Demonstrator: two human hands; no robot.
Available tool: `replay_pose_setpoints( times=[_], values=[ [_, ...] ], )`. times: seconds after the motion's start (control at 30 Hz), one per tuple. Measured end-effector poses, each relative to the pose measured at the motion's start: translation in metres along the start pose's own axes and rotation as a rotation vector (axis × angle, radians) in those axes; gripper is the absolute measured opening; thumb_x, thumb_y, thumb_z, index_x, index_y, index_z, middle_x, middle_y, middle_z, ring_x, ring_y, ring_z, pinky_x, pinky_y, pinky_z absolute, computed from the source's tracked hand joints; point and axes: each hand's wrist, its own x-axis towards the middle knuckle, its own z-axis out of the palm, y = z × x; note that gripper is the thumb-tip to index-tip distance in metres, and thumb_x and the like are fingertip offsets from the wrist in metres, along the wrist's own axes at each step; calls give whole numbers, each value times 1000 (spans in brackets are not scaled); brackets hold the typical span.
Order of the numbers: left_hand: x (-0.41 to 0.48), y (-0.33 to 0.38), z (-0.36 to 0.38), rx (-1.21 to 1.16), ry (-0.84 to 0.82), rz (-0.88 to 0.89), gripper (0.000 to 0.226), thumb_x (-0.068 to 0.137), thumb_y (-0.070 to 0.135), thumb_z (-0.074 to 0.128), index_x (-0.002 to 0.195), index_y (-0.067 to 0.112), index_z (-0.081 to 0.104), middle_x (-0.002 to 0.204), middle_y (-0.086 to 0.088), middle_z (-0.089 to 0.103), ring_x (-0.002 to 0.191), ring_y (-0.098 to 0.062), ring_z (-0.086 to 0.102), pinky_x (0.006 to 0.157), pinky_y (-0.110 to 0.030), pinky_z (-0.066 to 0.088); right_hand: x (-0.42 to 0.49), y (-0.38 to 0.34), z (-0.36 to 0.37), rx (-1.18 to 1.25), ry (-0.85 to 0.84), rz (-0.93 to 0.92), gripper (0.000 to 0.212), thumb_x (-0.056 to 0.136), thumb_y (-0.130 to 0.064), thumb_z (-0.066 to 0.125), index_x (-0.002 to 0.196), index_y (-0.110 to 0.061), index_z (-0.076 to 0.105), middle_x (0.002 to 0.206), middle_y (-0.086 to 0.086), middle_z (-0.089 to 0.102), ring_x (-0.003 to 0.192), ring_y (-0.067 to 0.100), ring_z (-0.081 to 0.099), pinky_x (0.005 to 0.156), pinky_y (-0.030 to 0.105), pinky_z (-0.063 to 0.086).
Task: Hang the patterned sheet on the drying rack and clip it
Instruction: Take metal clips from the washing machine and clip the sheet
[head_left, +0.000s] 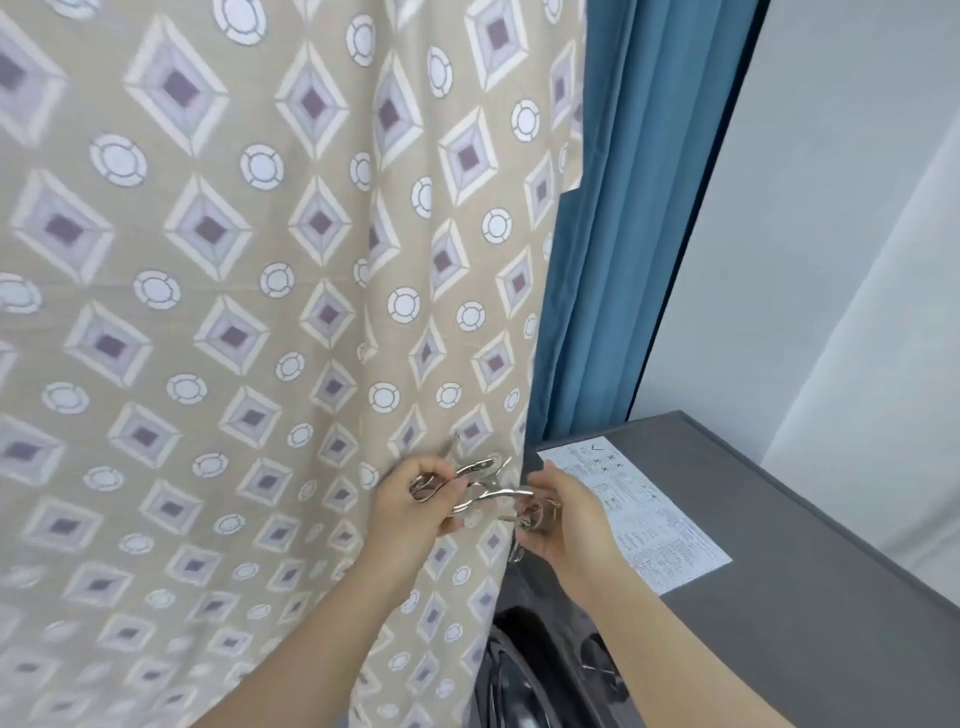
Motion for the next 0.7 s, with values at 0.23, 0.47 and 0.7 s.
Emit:
replay_pose_setpoints(
  times=[0.23,0.47,0.7],
  values=[
    [-33,4,-49,-40,203,42,23,83,-11,58,71,9,56,79,-3,58,67,-12,57,53,-17,52,-22,27,29,-87,-247,-80,27,81,19,54,94,-4,58,90,12,59,83,22,57,75,29,57],
    [-45,21,-94,51,255,18,17,81,0,66,69,12,61,69,0,58,61,-13,53,49,-18,46,-37,34,79,-615,-355,-370,45,82,7,59,116,-22,55,88,-7,66,82,9,59,85,32,52],
    [-58,47,-152,393,206,85,14,75,28,76,71,16,69,68,2,64,55,-4,55,55,-22,46,-60,56,144,-1088,-486,-743,62,89,-14,59,144,-18,30,119,-5,66,104,20,62,84,27,46]
  ],
)
